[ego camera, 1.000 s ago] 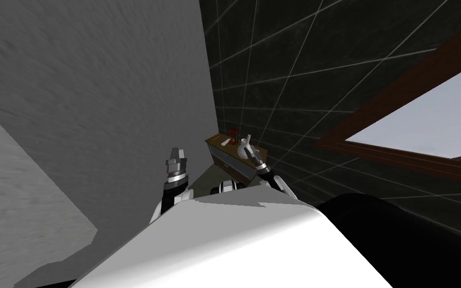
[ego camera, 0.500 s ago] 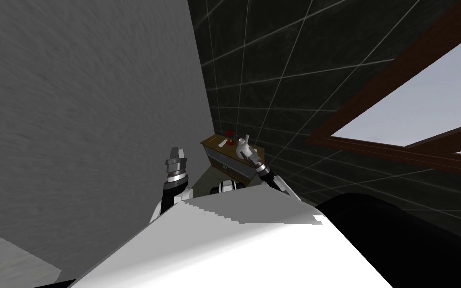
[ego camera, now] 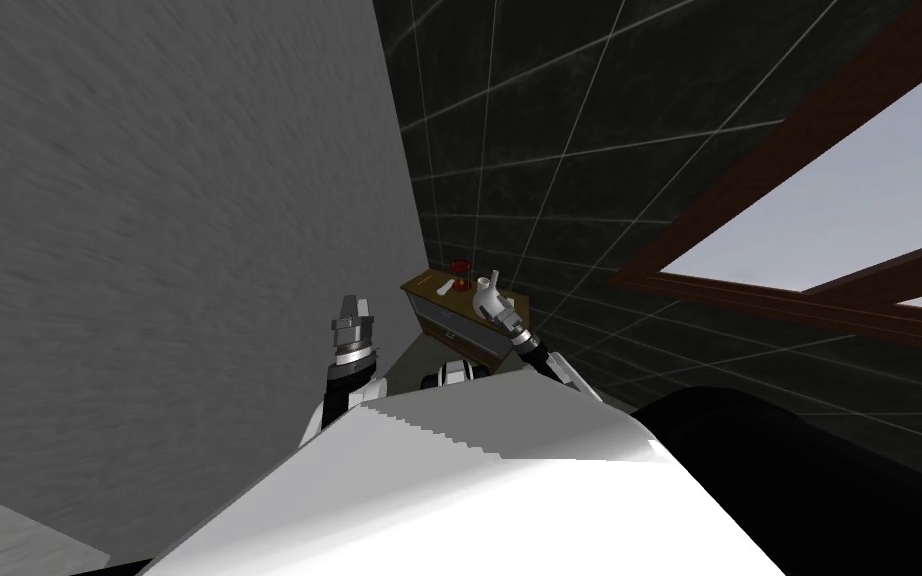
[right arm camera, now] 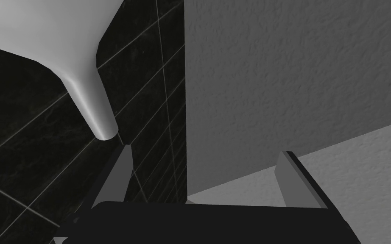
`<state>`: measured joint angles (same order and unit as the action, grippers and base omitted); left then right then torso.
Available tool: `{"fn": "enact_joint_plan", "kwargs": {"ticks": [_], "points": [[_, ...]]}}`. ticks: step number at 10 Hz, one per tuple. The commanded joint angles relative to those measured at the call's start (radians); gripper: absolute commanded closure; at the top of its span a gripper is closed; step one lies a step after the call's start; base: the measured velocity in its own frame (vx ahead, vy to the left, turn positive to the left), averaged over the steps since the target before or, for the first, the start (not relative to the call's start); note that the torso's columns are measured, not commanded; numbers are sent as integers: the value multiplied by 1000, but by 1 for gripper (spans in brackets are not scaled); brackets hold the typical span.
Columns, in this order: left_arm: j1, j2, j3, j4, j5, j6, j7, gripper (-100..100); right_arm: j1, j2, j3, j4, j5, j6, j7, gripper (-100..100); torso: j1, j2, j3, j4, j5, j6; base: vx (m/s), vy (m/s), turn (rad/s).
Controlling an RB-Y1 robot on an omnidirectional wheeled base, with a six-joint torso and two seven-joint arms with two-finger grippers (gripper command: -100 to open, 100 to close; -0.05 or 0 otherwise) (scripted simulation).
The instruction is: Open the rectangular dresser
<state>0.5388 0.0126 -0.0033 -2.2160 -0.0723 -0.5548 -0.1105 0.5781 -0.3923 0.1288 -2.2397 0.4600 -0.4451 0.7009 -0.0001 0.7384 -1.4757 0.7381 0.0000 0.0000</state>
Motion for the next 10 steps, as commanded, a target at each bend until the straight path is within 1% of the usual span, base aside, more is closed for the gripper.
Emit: {"fn": "enact_joint_plan", "kwargs": {"ticks": [1,3,4,7,10], "points": [[0,0,0,0,0,0,0,0,0,0,0,0,0,0,0,-100,1,-1,-1,0,0,0,6,7,-20],[0,0,0,0,0,0,0,0,0,0,0,0,0,0,0,-100,1,-1,-1,0,0,0,0,-1,2],[0,0,0,0,0,0,0,0,1,-11,6,10,42,14,40,-100,0,0,0,0,0,0,4,25,52],[0,0,0,0,0,0,0,0,3,-28,14,24,104,34,99,-100,1,-2,-1,-1,0,0,34,45,49],[0,0,0,0,0,0,0,0,5,-48,24,43,180,60,171,-100,0,0,0,0,0,0,35,47,59]]}}
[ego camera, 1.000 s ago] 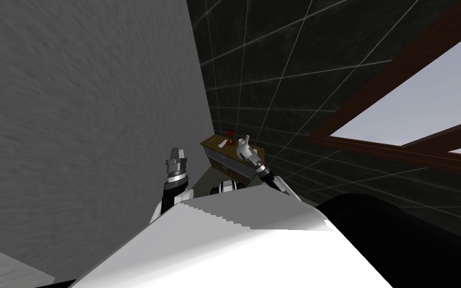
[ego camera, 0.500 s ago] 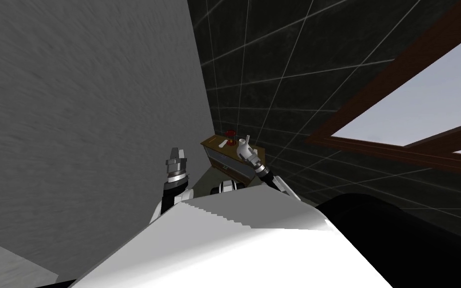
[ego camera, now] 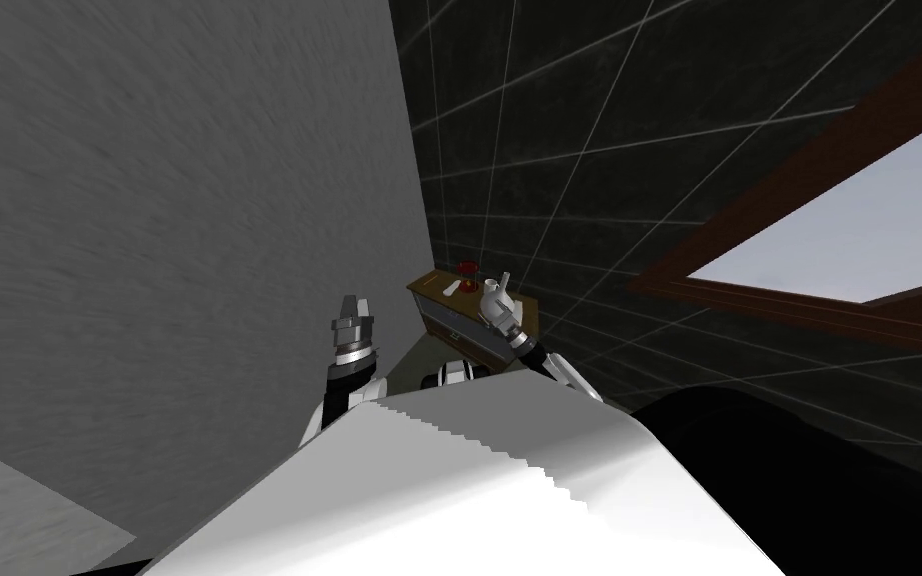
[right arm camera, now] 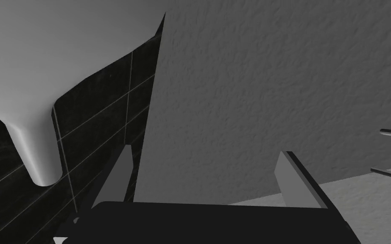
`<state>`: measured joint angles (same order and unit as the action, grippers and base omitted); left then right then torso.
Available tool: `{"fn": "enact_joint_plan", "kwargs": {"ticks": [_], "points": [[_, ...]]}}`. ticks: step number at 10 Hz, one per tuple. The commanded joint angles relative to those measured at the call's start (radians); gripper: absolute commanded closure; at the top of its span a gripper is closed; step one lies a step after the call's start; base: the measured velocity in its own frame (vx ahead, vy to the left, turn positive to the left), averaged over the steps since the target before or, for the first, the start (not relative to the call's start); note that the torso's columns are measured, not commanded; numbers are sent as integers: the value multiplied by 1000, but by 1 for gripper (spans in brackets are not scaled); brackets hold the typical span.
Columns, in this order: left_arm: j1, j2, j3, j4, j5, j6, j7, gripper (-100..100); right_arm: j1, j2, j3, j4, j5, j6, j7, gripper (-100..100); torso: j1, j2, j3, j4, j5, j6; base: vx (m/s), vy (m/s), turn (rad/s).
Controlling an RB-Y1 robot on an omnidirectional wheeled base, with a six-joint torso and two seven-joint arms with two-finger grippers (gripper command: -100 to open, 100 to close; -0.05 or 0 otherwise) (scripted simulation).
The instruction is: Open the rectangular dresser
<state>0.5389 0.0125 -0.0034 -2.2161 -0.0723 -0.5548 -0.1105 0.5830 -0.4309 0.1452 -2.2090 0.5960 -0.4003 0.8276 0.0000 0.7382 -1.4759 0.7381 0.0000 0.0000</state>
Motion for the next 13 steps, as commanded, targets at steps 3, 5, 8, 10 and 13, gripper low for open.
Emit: {"fn": "enact_joint_plan", "kwargs": {"ticks": [3,5,8,10,13], "points": [[0,0,0,0,0,0,0,0,1,-32,18,37,128,44,123,-100,0,0,0,0,0,0,34,44,66],[0,0,0,0,0,0,0,0,2,-47,26,54,183,63,176,-100,1,-1,0,0,0,0,45,54,59],[0,0,0,0,0,0,0,0,2,-66,35,78,257,89,246,-100,0,0,0,0,0,0,41,49,52],[0,0,0,0,0,0,0,0,3,-77,41,92,301,104,287,-100,-1,1,0,0,0,0,31,36,53],[0,0,0,0,0,0,0,0,3,-93,49,113,363,126,345,-100,0,0,0,0,0,0,30,36,46]]}}
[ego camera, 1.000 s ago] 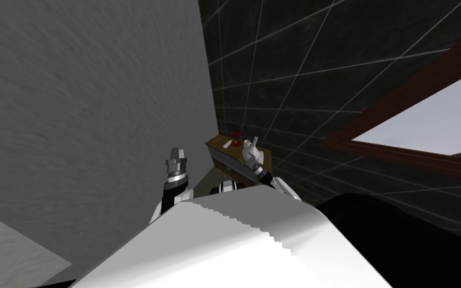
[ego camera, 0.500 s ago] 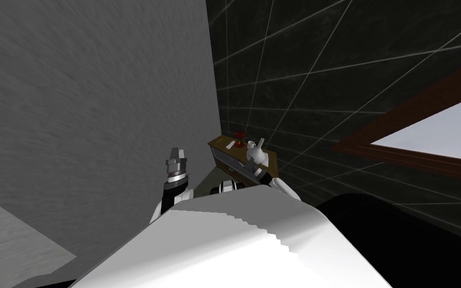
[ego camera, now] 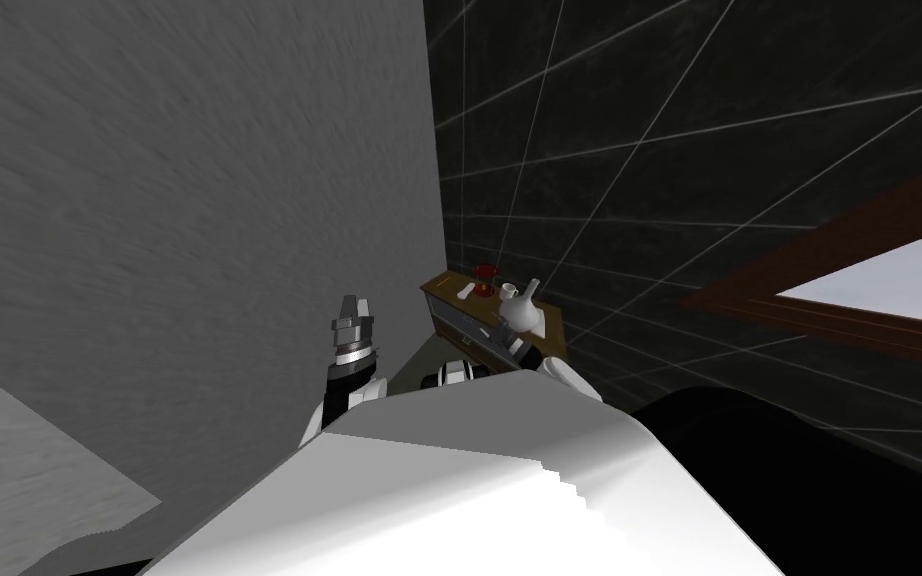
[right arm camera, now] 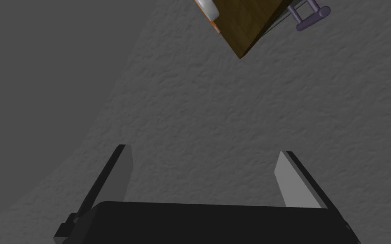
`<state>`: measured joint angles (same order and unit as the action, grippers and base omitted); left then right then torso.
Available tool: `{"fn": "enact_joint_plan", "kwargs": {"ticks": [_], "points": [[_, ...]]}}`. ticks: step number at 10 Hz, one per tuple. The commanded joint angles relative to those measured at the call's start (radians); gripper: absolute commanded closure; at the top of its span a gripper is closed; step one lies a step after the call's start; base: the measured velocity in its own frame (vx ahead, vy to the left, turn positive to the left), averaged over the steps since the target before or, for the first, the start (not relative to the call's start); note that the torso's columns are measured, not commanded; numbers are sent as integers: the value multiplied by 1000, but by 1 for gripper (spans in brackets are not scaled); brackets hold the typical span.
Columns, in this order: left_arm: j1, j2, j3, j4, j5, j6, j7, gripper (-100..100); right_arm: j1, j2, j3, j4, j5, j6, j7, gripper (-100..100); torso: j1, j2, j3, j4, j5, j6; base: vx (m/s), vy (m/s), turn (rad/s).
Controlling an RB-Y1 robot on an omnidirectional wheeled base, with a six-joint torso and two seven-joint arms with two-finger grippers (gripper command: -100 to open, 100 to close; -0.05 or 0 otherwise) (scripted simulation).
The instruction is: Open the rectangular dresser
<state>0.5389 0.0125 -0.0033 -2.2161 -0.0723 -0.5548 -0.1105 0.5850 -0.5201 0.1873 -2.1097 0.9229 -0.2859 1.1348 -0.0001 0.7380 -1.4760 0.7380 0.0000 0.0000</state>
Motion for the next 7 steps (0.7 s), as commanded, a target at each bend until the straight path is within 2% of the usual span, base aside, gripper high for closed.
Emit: {"fn": "enact_joint_plan", "kwargs": {"ticks": [1,7], "points": [[0,0,0,0,0,0,0,0,1,-10,10,21,57,19,58,-100,0,0,0,0,0,0,28,26,48],[0,0,0,0,0,0,0,0,1,-49,29,73,209,73,200,-100,1,0,0,0,0,0,38,42,53]]}}
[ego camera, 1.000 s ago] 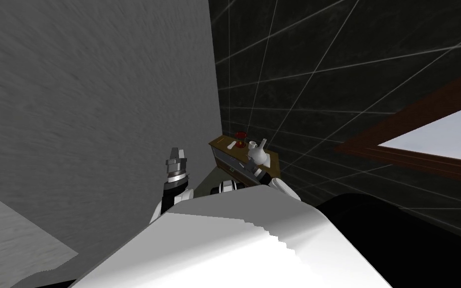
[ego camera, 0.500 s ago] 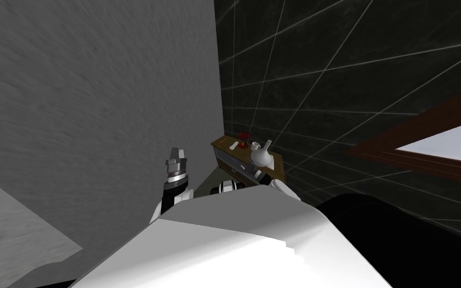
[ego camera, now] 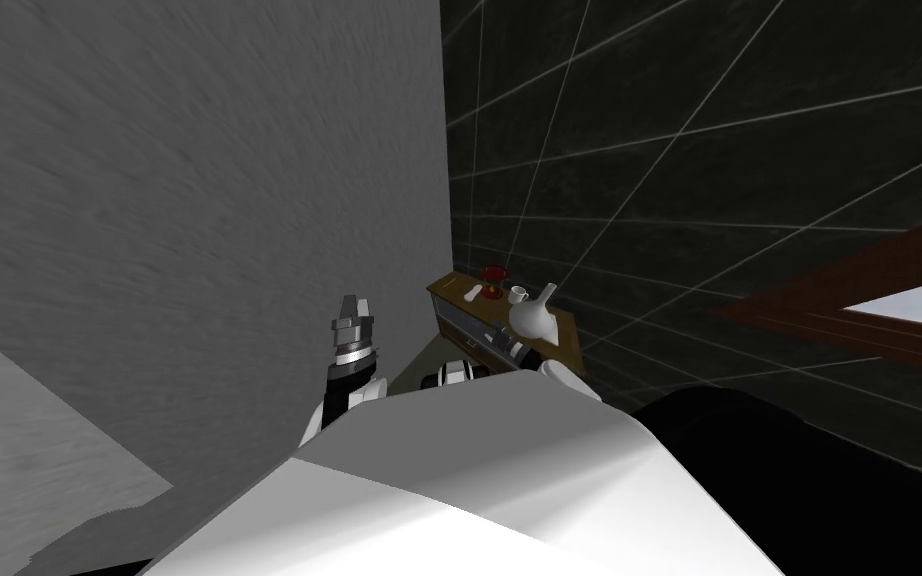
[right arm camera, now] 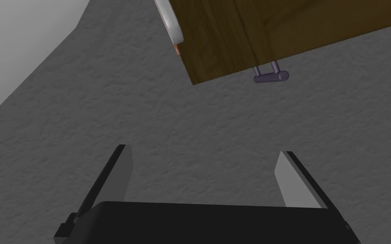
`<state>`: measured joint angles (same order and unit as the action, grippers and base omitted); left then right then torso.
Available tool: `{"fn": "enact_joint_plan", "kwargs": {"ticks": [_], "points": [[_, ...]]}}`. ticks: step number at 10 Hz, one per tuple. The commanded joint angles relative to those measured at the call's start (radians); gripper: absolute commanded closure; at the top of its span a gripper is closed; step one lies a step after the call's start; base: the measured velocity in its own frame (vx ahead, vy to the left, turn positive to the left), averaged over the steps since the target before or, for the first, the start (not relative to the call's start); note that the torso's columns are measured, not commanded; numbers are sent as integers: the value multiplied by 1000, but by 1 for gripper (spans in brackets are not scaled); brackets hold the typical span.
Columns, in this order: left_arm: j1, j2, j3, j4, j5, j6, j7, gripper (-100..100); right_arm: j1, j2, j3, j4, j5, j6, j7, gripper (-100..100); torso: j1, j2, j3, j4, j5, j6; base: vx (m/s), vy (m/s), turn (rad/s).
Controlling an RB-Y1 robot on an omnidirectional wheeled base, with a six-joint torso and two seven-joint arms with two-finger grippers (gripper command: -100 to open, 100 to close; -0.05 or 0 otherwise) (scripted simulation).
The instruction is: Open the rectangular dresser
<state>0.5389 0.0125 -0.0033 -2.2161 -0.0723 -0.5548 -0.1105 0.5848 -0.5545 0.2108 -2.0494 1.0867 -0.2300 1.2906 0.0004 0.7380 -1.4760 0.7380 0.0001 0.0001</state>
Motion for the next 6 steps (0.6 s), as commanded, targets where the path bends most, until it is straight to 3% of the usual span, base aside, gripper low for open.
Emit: {"fn": "enact_joint_plan", "kwargs": {"ticks": [1,6], "points": [[0,0,0,0,0,0,0,0,1,-21,9,23,73,28,71,-100,0,0,0,0,0,0,40,45,69],[0,0,0,0,0,0,0,0,0,-55,27,76,208,78,197,-100,-1,0,0,0,0,0,45,47,63]]}}
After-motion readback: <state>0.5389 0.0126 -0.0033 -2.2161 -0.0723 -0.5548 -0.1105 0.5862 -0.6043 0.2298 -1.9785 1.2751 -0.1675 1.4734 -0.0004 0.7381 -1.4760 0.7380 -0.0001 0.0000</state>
